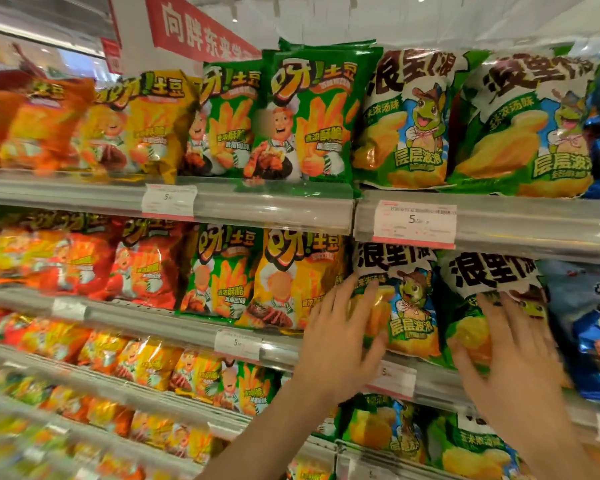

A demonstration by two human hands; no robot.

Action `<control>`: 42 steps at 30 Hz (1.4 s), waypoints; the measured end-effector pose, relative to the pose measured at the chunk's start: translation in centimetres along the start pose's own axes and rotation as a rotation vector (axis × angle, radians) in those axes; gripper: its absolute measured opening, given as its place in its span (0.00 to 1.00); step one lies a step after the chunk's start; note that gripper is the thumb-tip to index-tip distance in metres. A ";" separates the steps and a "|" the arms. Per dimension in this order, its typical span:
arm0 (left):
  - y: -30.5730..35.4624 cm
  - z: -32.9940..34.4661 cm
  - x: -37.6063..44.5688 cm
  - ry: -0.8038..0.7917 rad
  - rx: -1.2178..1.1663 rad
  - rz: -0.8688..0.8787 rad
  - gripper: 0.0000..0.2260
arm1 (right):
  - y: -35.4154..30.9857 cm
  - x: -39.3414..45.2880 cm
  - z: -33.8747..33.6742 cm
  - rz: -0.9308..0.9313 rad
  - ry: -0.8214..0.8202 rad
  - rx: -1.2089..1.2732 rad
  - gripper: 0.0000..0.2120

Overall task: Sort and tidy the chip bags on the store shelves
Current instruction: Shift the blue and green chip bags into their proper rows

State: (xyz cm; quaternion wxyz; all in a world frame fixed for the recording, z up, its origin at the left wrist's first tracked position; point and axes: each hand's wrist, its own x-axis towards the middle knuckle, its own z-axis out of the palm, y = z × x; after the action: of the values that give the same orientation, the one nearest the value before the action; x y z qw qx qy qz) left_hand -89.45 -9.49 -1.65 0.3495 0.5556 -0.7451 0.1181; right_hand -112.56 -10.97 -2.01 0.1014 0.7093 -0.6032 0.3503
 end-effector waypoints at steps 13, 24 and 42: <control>-14.9 -10.6 -5.0 0.107 -0.206 -0.010 0.25 | -19.8 -2.9 -0.1 0.176 -0.038 0.123 0.28; -29.5 -14.4 -5.7 0.050 -0.002 -0.110 0.24 | -33.9 -0.4 5.2 -0.147 -0.147 0.012 0.15; -37.1 -13.6 -3.7 0.056 0.181 -0.352 0.41 | -38.0 4.8 14.4 -0.034 -0.122 -0.106 0.53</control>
State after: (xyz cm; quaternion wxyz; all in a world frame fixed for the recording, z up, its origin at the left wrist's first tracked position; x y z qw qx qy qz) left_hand -49.84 -12.21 -2.05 0.3340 0.7029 -0.6128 0.1374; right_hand -71.80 -13.36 1.00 0.1078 0.7331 -0.6138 0.2724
